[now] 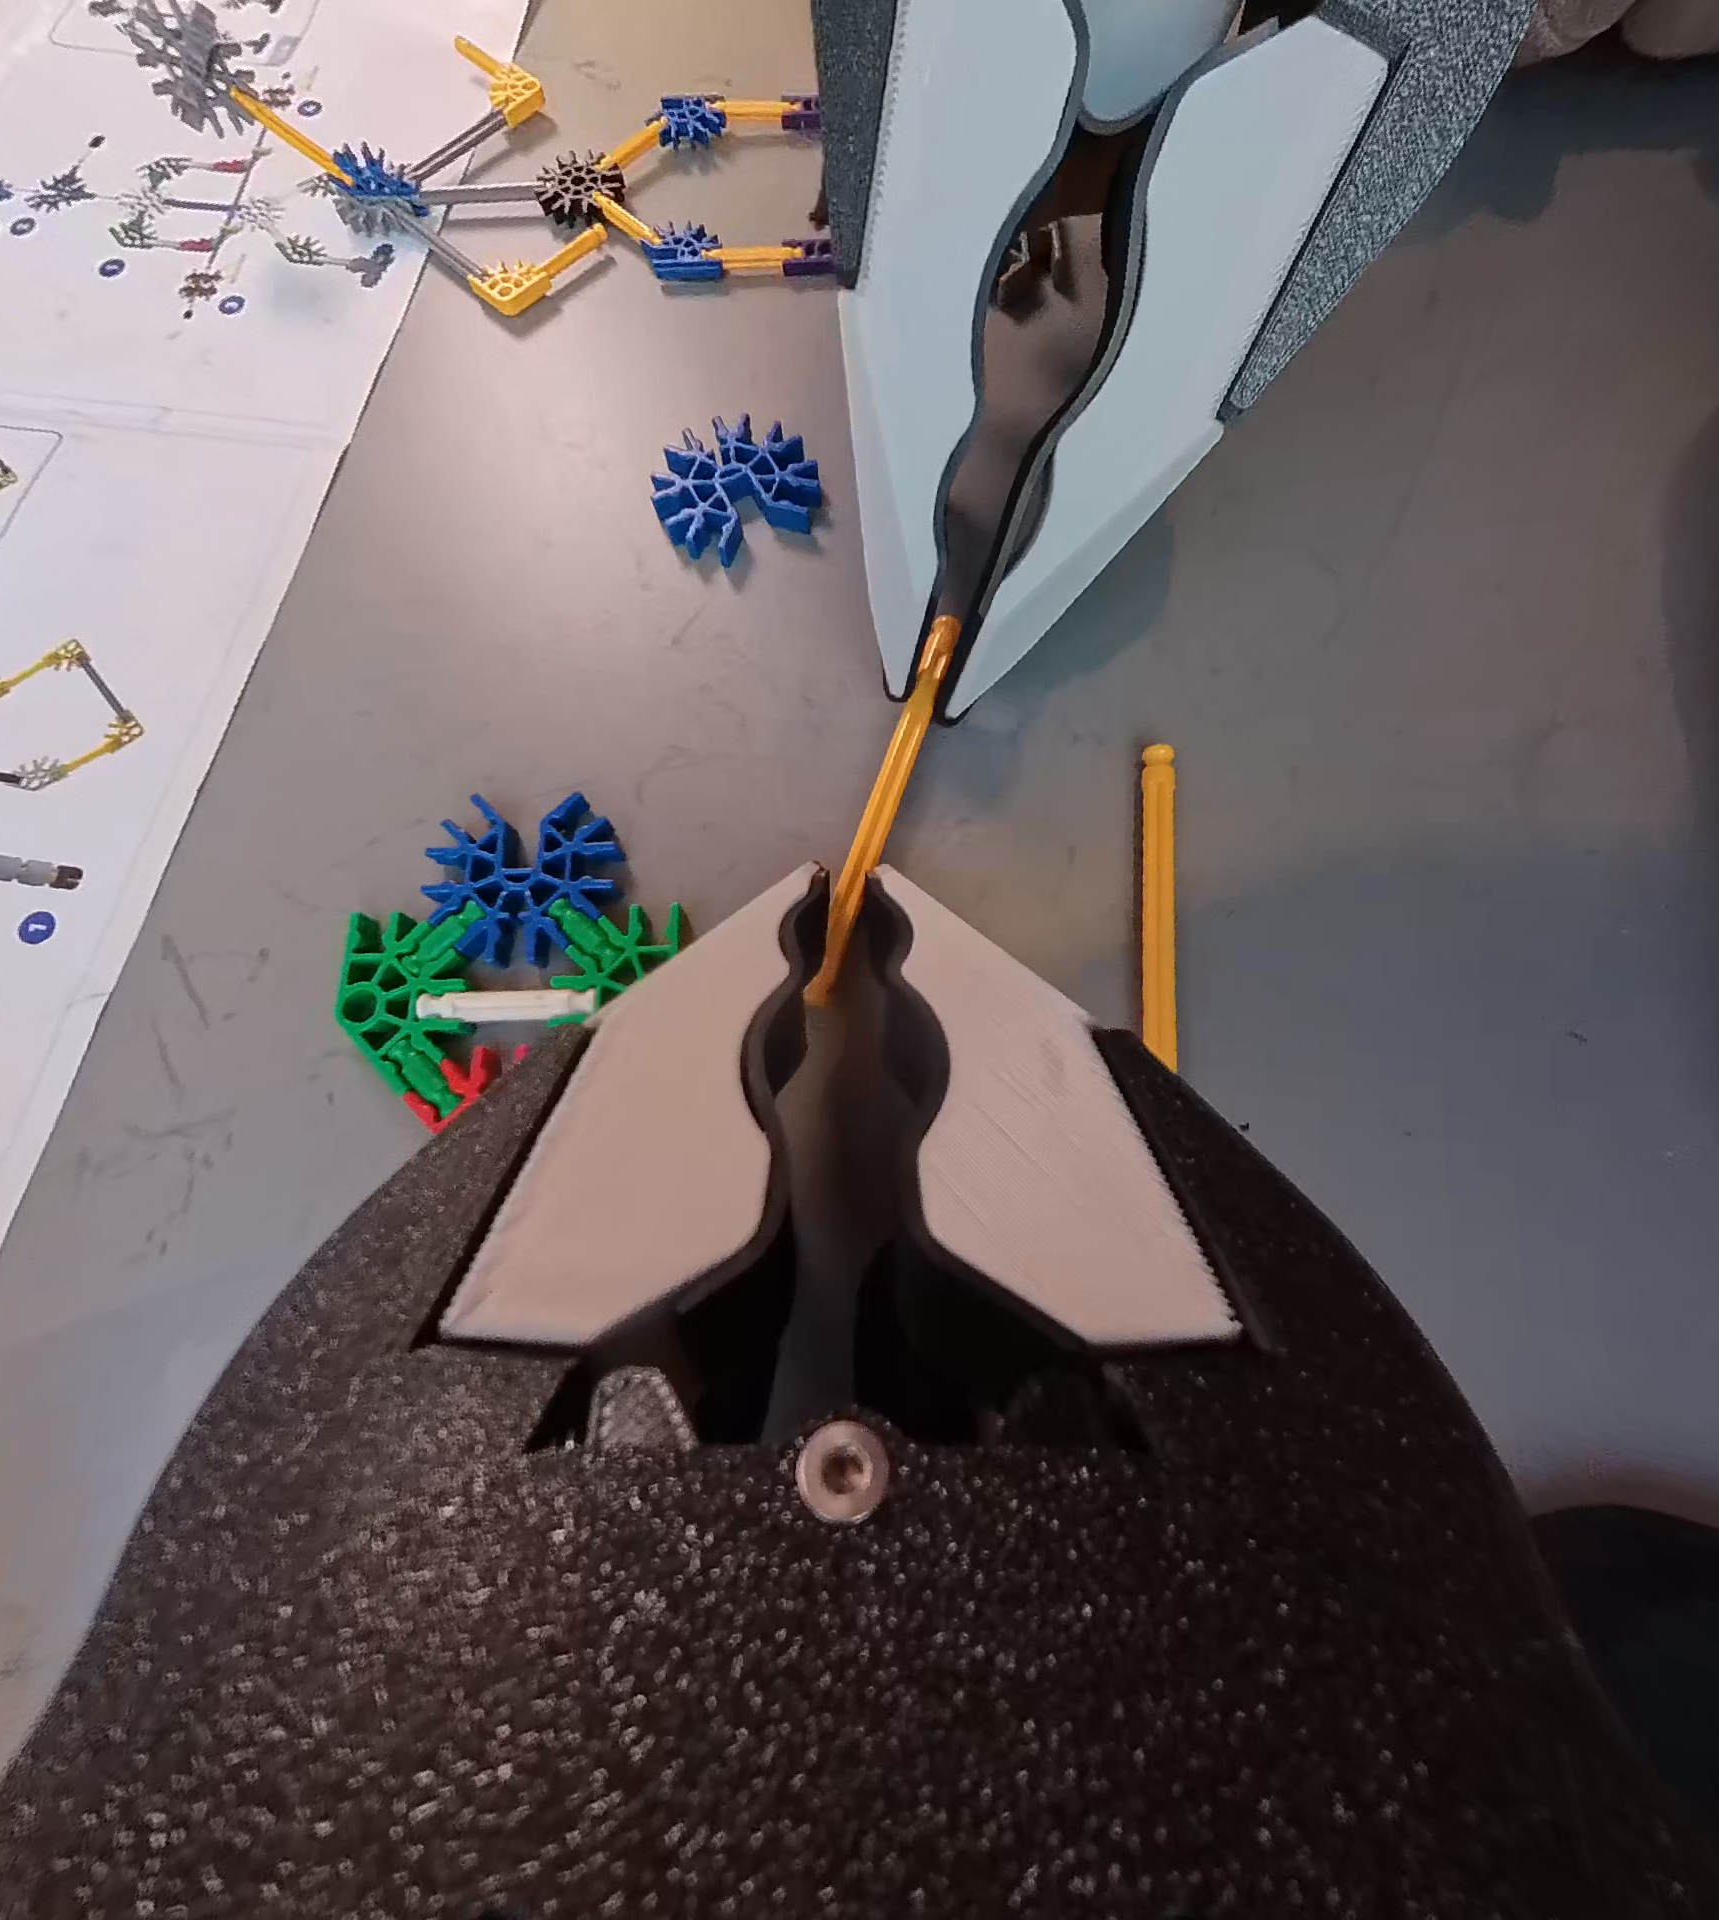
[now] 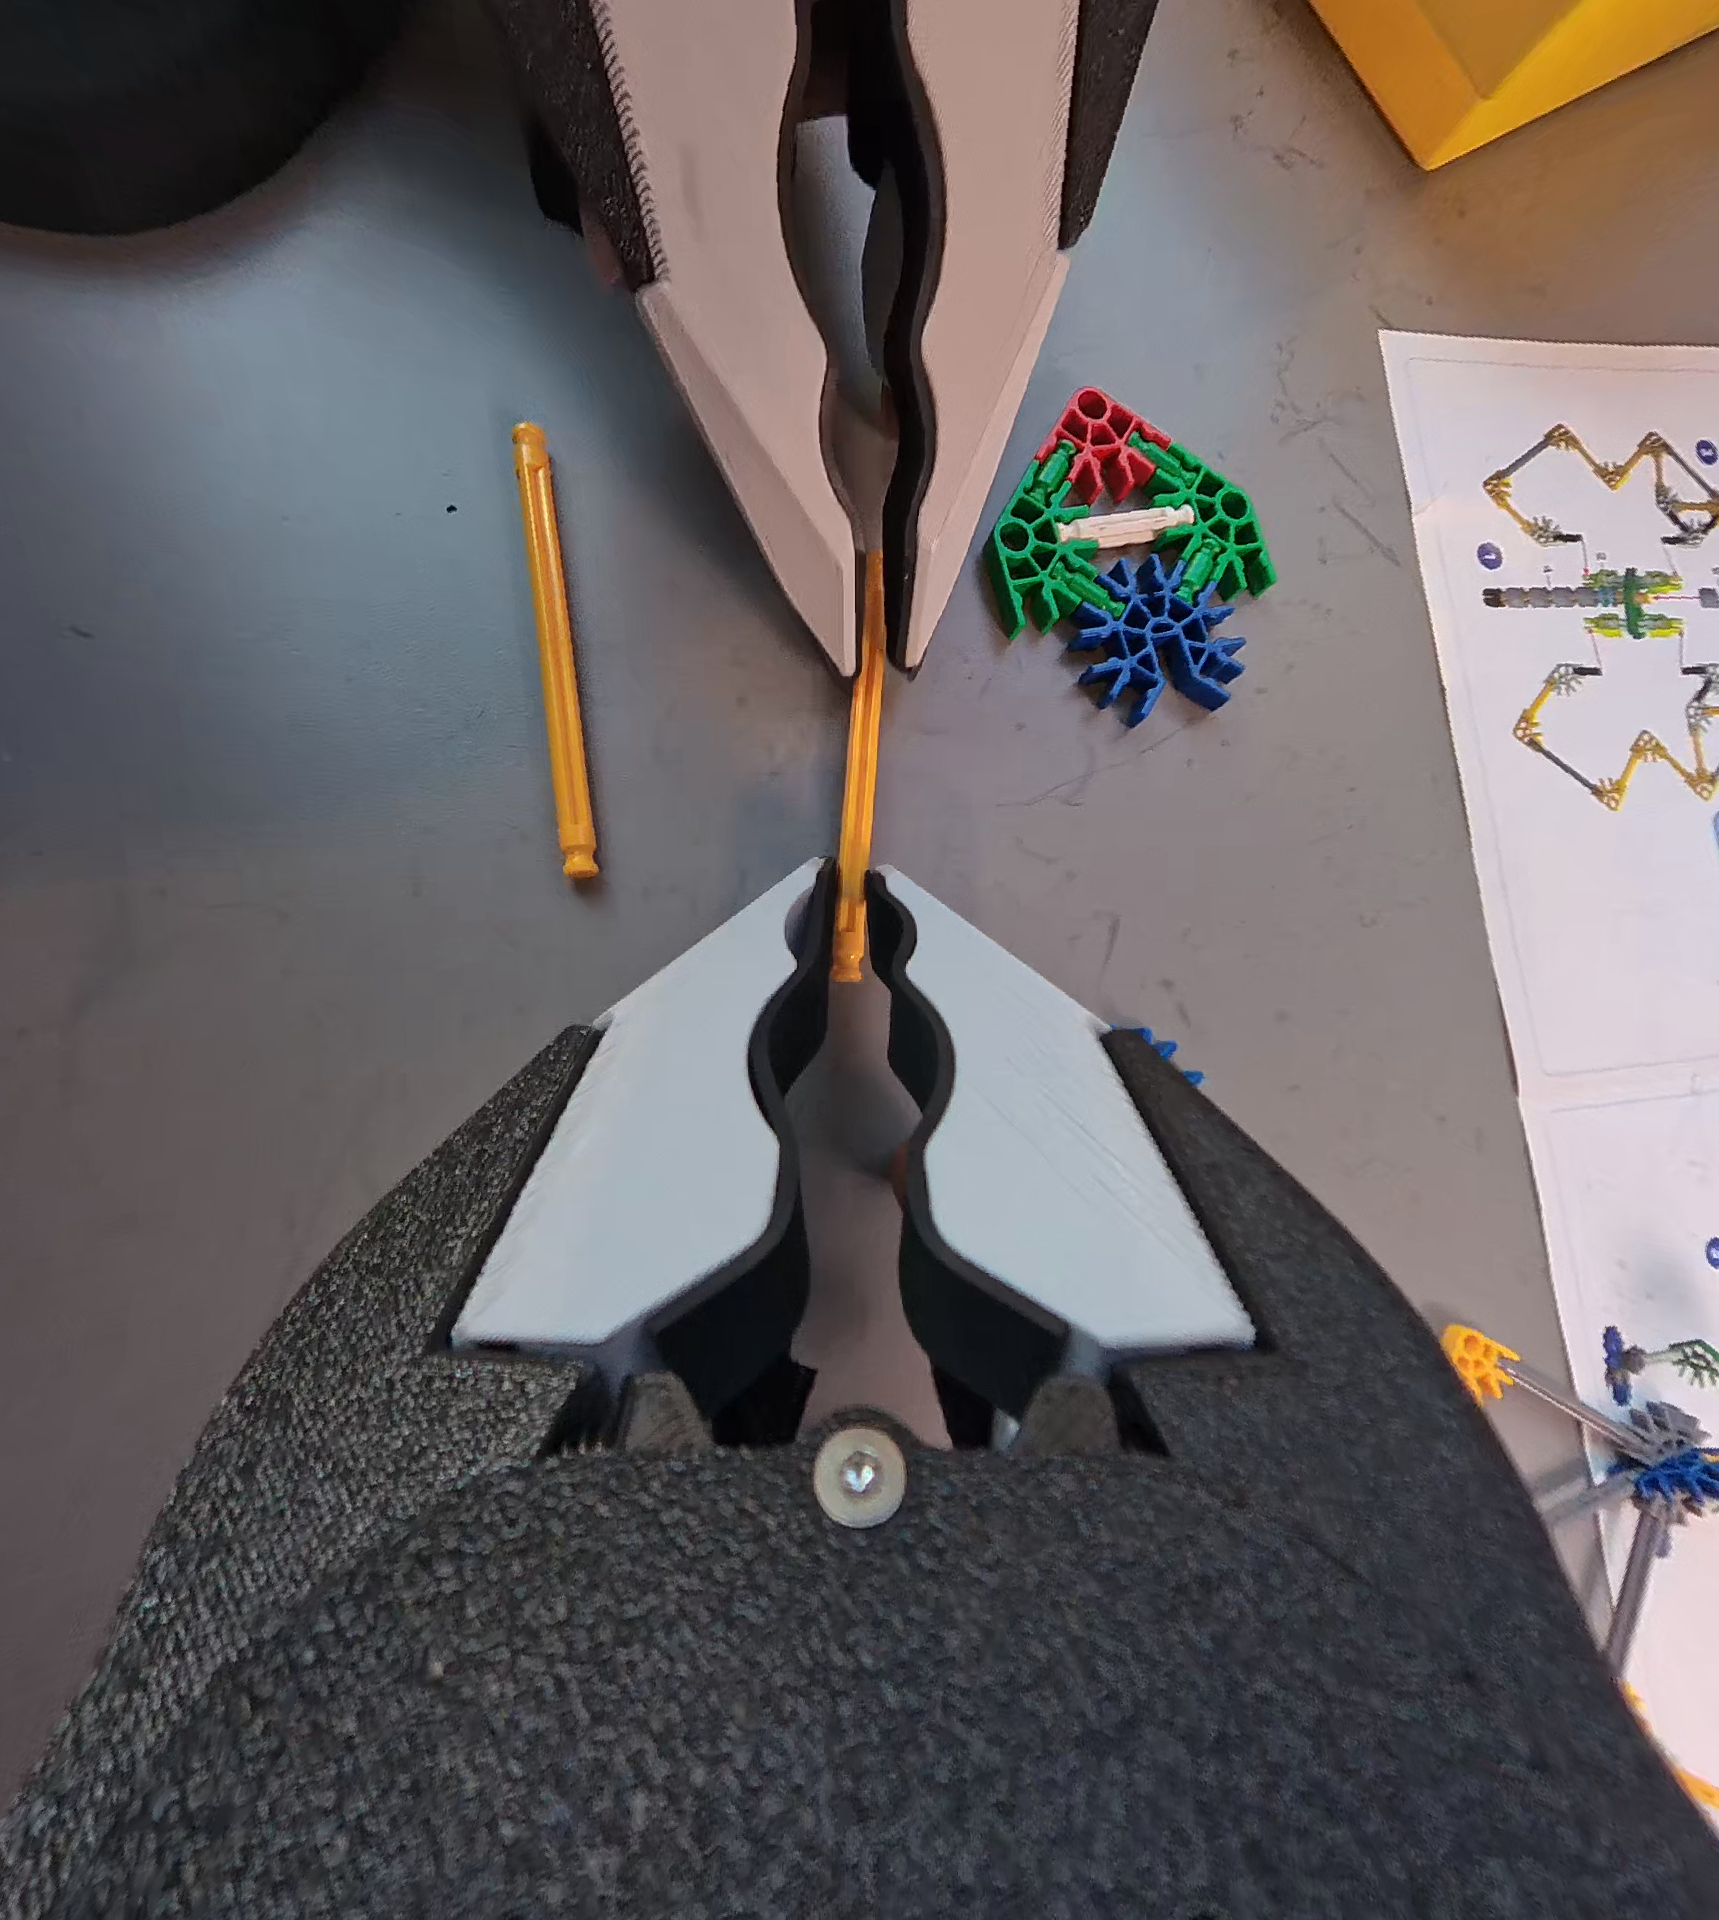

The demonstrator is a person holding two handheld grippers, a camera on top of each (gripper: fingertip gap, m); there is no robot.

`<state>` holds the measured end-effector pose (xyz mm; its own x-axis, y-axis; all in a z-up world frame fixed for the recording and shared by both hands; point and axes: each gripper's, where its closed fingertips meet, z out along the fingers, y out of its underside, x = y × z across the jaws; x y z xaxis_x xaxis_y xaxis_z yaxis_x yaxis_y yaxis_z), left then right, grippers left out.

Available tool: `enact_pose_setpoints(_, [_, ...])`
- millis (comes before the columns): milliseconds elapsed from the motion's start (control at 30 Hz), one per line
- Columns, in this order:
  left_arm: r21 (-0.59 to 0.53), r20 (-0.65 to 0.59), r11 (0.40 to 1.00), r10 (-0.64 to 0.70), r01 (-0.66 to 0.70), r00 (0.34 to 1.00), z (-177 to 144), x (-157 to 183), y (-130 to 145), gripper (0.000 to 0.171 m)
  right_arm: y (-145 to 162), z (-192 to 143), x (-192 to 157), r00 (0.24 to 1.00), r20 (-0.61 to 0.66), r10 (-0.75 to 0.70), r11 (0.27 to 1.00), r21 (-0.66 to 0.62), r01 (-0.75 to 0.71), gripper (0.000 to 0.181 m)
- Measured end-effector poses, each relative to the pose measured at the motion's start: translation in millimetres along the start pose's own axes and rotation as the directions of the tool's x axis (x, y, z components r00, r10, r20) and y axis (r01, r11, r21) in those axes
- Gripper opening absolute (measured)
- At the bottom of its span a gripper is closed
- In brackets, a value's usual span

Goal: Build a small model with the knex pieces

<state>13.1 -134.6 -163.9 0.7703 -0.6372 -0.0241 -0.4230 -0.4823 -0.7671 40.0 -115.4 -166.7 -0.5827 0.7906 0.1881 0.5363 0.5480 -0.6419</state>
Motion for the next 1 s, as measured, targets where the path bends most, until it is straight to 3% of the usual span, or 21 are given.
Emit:
enact_pose_setpoints(267, [-0.021,-0.014,1.0,-0.016,0.016,1.0,-5,1,8,0.007,10,-9,-4,0.999,0.047,0.024,1.0,-0.017,-0.023,0.004])
enact_pose_setpoints(533, [-0.023,-0.008,0.999,0.024,-0.024,1.0,-3,3,6,0.005,-3,-1,-1,1.0,0.025,0.011,1.0,-0.001,-0.011,0.017])
enact_pose_setpoints(767, [0.026,-0.006,0.999,0.022,-0.022,1.0,-10,2,1,0.008,-6,5,-5,0.995,0.087,0.042,0.999,-0.021,-0.04,0.004])
enact_pose_setpoints(900, [0.1,0.082,0.986,-0.141,0.133,0.987,-32,-31,-3,0.046,-3,2,-8,0.995,0.095,0.029,0.999,-0.036,-0.025,0.004])
enact_pose_setpoints(1000, [0.081,0.199,0.983,-0.176,0.163,0.964,-35,-56,8,0.065,2,-3,-12,0.992,0.126,0.014,0.999,-0.048,-0.008,0.004])
